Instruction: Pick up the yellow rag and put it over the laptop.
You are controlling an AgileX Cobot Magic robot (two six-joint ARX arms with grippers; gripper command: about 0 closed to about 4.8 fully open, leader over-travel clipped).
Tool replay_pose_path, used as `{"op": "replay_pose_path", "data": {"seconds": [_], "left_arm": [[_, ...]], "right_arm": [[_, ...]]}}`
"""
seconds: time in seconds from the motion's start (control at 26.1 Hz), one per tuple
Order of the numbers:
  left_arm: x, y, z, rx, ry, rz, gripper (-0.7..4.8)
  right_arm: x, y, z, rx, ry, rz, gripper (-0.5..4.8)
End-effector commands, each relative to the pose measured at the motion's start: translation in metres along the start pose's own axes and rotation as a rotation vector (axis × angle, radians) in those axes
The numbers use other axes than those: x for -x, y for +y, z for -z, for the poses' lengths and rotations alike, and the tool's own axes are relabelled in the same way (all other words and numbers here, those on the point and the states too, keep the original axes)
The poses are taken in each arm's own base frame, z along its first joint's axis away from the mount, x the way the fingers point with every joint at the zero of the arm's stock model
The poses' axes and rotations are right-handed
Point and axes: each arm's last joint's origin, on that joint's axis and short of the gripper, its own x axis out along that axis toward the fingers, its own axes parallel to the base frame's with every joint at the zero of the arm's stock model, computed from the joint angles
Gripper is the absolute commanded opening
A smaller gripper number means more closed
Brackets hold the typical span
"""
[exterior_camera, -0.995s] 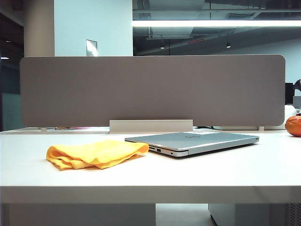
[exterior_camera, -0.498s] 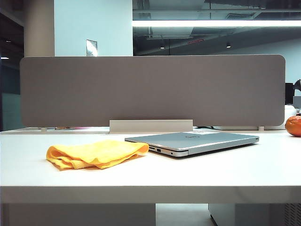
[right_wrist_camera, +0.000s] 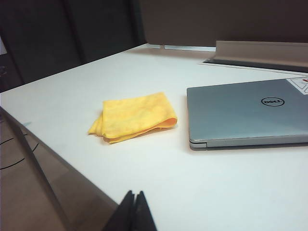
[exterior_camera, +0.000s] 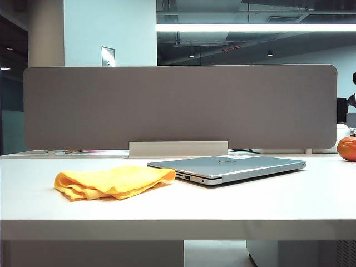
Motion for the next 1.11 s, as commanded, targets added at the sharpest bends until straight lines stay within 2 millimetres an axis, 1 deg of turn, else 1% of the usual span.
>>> {"op": "replay_pose_path", "data": {"seconds": [0.04, 0.23, 0.42, 0.54, 0.65, 0.77, 0.8, 0.84, 0.88, 1.0, 1.03, 1.11], "left_arm": [[0.002, -0.002, -0.01, -0.005, -0.038, 0.043, -0.06], [0.004, -0.002, -0.027, -0.009, -0.071, 0.038, -0.06], [0.003, -0.002, -0.042, -0.008, -0.067, 0.041, -0.06], [-0.003, -0.002, -0.059, -0.006, -0.05, 0.043, -0.06], [-0.013, -0.003, -0.08, -0.012, -0.078, 0.103, -0.06], [-0.021, -0.003, -0.088, -0.008, -0.078, 0.123, -0.04], [-0.024, -0.003, -0.091, -0.007, -0.069, 0.126, 0.04], [-0.027, -0.003, -0.093, 0.0, -0.059, 0.125, 0.32], [-0.031, -0.003, -0.095, 0.016, -0.049, 0.126, 0.68], [-0.043, -0.002, -0.097, 0.06, -0.018, 0.129, 2.0], [-0.048, -0.002, -0.098, 0.074, -0.003, 0.129, 2.24], [-0.055, -0.001, -0.098, 0.081, 0.026, 0.133, 2.25]], "right_arm": [[0.0, 0.0, 0.001, 0.0, 0.001, -0.007, -0.05], [0.0, 0.0, 0.002, -0.01, 0.012, -0.006, -0.05], [0.0, 0.0, 0.002, -0.01, 0.012, -0.006, -0.05], [0.0, 0.0, 0.002, -0.01, 0.012, -0.007, -0.05], [0.0, 0.0, 0.002, -0.01, 0.012, -0.006, -0.05], [0.0, 0.0, 0.002, -0.01, 0.012, -0.006, -0.05], [0.0, 0.0, 0.002, -0.01, 0.012, -0.006, -0.05], [0.0, 0.0, 0.002, -0.01, 0.012, -0.005, -0.05], [0.0, 0.0, 0.002, -0.01, 0.012, -0.006, -0.05], [0.0, 0.0, 0.002, -0.01, 0.012, 0.002, -0.05], [0.0, 0.0, 0.002, -0.01, 0.011, 0.005, -0.05], [0.0, 0.0, 0.002, -0.01, 0.012, 0.006, -0.05]]}}
